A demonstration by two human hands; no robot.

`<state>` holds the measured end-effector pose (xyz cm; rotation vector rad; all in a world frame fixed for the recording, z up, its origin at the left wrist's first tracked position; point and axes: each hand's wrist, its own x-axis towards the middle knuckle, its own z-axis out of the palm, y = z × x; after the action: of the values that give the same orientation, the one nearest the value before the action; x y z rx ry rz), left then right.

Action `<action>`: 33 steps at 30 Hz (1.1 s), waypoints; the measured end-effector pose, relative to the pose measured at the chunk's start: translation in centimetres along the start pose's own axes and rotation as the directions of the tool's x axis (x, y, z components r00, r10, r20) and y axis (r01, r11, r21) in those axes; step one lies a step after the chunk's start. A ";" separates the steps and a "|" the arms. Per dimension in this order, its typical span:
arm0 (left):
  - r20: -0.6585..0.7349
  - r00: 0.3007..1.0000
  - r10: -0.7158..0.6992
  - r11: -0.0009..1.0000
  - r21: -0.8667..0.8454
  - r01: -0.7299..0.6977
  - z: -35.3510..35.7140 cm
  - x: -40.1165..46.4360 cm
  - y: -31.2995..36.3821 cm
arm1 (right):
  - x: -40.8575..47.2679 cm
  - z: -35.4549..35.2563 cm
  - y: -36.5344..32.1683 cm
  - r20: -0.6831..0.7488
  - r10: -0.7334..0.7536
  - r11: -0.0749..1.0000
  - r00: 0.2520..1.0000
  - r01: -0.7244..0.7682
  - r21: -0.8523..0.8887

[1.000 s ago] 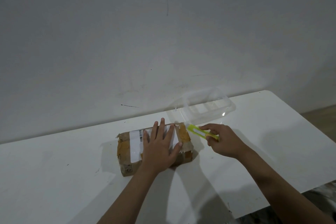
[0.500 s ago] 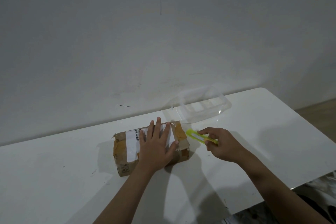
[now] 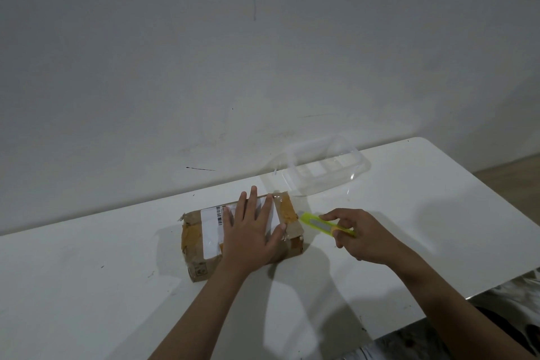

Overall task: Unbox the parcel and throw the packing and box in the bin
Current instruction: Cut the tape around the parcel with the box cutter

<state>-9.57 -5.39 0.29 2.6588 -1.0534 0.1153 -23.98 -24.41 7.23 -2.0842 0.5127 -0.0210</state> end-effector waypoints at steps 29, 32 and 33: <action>0.013 1.000 0.017 1.000 0.006 -0.017 0.1 0.2 -0.2 | 2.6 2.6 0.7 -0.191 -0.041 0.999 0.981 0.038 -0.020; 0.009 1.000 0.019 1.000 0.007 -0.019 0.1 0.2 -0.3 | 2.9 2.8 0.5 -0.190 -0.051 0.999 0.980 0.048 -0.022; 0.008 1.000 0.018 1.000 0.003 -0.018 0.0 0.2 -0.3 | 3.0 2.8 0.6 -0.190 -0.056 0.998 0.980 0.053 -0.021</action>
<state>-9.26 -5.30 0.21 2.6552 -1.0809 0.1107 -20.85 -23.47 4.69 -2.1228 0.5721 -0.2511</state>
